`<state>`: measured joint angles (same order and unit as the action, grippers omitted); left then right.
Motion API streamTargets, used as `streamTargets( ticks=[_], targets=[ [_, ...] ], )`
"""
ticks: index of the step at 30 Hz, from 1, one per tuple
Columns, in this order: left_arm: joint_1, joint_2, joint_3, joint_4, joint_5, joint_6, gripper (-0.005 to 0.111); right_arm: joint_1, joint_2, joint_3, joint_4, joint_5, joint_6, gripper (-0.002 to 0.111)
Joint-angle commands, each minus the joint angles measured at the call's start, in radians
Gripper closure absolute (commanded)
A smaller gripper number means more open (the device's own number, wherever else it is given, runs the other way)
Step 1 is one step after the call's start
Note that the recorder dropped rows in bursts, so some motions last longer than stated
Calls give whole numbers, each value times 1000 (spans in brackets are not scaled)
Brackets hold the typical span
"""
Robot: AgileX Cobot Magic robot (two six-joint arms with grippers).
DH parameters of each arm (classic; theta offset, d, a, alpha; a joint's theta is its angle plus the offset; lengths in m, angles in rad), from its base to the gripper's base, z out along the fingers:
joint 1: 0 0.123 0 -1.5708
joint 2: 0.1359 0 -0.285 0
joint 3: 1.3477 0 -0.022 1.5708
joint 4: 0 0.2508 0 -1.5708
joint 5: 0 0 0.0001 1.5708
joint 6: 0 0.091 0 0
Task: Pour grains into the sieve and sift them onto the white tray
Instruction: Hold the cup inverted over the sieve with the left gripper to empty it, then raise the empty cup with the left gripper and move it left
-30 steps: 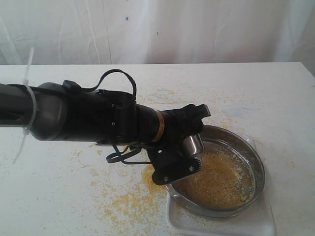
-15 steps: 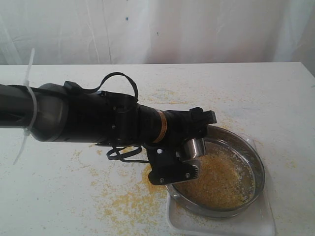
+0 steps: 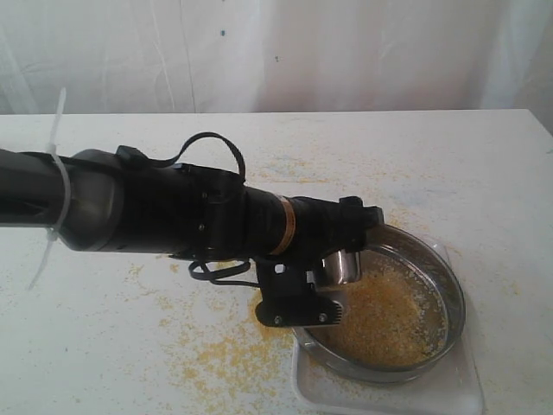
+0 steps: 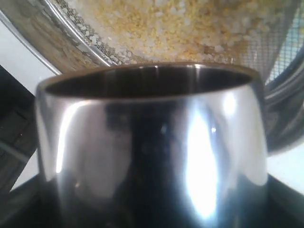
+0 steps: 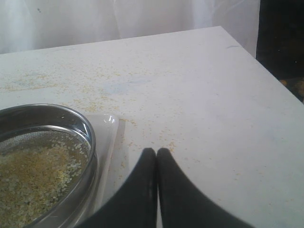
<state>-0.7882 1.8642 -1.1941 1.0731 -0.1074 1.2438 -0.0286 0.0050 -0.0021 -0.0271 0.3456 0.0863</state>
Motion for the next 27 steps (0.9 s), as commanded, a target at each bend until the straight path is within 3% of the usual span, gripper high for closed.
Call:
streamTargets(
  ticks=[1,9,11,16,18,23,27],
  targets=[
    [-13,12,-5,-10,2,13,107,-3,-5,2,-4,-5,-3,108],
    [-13,-6,-11,-128,-114,42,107,-3,-5,2,-4,-5,-3,108],
    [-9,-16,-11,-272,-175,28,107,-3,-5,2,-4,-5,-3,108],
    [-1,-22,-11,-880,-386,26,107,-3,-5,2,-4,-5,-3,108],
    [-1,-24,-11,-1033,-452,-2,107,-3,-5,2,-4,-5,-3,108],
    [17,-52,45,-1136,-579,-146,107,-3,-5,2,-4,-5,-3,108],
    [102,-82,122,-1136,-651,-426,107,-3,-5,2,-4,-5,-3,108]
  ],
)
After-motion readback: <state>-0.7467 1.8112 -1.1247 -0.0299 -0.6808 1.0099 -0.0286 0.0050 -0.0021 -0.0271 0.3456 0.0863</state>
